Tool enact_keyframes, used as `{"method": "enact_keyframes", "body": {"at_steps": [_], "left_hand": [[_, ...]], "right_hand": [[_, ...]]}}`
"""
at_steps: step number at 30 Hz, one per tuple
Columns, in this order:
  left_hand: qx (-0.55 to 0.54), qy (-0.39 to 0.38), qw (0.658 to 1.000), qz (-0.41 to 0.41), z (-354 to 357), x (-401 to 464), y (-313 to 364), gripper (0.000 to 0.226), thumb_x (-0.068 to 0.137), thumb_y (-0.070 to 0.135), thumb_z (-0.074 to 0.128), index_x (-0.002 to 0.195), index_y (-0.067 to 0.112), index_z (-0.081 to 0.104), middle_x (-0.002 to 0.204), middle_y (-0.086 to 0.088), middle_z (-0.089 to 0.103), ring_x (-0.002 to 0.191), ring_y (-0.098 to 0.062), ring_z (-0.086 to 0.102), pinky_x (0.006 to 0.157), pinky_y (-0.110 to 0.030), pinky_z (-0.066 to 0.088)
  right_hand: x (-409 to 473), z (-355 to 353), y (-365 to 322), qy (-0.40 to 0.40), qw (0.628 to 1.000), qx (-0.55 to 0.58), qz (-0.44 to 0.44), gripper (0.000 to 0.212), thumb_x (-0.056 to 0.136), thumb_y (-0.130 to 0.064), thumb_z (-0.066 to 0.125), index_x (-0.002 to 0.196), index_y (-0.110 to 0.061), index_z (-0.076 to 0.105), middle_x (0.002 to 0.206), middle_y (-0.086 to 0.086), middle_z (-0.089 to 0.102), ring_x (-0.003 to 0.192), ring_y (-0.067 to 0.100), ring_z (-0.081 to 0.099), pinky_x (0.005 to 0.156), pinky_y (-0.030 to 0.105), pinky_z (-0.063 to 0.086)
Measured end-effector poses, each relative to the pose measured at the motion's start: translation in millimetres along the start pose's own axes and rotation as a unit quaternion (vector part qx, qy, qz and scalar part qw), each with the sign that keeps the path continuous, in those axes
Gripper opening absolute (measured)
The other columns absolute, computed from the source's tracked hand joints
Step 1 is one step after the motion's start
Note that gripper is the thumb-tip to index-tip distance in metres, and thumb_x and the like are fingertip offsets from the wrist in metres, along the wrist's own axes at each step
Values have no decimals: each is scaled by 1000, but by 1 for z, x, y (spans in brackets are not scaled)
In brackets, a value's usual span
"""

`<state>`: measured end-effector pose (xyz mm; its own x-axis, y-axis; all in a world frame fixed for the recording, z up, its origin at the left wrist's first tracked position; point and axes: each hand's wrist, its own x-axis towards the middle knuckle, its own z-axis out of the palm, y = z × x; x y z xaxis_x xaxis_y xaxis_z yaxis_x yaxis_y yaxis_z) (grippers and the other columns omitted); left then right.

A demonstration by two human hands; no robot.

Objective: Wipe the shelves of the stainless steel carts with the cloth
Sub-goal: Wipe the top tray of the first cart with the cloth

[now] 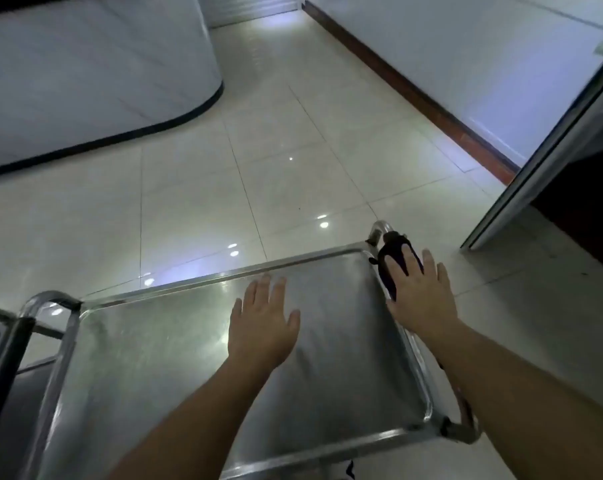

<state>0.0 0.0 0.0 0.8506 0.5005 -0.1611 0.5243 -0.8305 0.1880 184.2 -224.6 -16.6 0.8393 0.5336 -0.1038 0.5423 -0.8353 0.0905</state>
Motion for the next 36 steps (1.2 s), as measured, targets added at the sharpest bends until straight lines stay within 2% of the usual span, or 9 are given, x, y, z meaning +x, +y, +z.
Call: {"method": "enact_keyframes", "body": {"at_steps": [6,10,14,19,24,26,29,31,36], "left_hand": [[12,-36,999,4,36,11,5,68,104,61,35,163,35,15,174,2,11,160,-24,13,125,-47,20],[10,-56,998,5,52,12,0,68,104,62,36,163,35,17,174,3,13,160,-24,16,124,-47,24],[6,-70,998,1,57,10,-4,66,104,60,37,163,34,19,174,2,13,159,-25,17,124,-47,26],[3,-82,997,-3,49,11,-7,64,105,59,37,162,35,21,174,4,12,159,-24,17,124,-48,26],[5,-70,998,-1,36,10,-17,62,105,55,41,161,33,26,173,2,18,157,-24,24,122,-46,31],[6,-67,998,-5,29,8,-22,61,105,54,41,160,32,28,172,2,21,156,-24,27,121,-45,33],[6,-58,998,-9,18,5,-26,60,105,52,41,160,31,30,171,2,25,154,-23,29,119,-44,35],[2,-50,999,-10,10,3,-26,59,106,50,41,160,30,31,170,2,27,154,-22,30,118,-44,36],[-6,-19,1000,-13,-12,-10,-29,58,107,47,40,160,28,32,168,2,32,152,-21,33,118,-42,36]], "right_hand": [[10,27,16,-51,999,-17,-1,95,92,-33,66,162,-34,0,170,11,-7,152,46,8,120,53,27],[15,36,15,-39,999,-20,-17,86,98,-25,57,162,-33,0,169,17,-9,147,48,19,112,50,38],[16,39,16,-29,999,-34,-29,76,98,-23,58,161,-27,15,167,21,-8,139,45,30,102,46,47],[16,39,15,-37,998,-41,-24,52,97,-20,59,146,-20,43,168,23,-1,139,49,32,104,48,47],[19,39,17,-42,999,30,-7,40,98,-19,62,137,-17,54,167,21,15,142,52,32,112,54,39],[21,35,19,-23,995,93,-1,39,94,-12,64,133,-13,56,162,21,30,135,49,44,106,54,45],[24,19,20,63,978,195,29,26,98,-12,52,124,-13,56,134,18,57,102,36,59,86,47,53],[27,3,19,105,959,259,45,23,102,-16,44,122,-15,57,118,14,63,88,27,56,79,39,50],[23,-36,2,125,909,397,20,22,103,-19,48,120,-26,61,100,0,66,85,19,57,73,29,42]]}}
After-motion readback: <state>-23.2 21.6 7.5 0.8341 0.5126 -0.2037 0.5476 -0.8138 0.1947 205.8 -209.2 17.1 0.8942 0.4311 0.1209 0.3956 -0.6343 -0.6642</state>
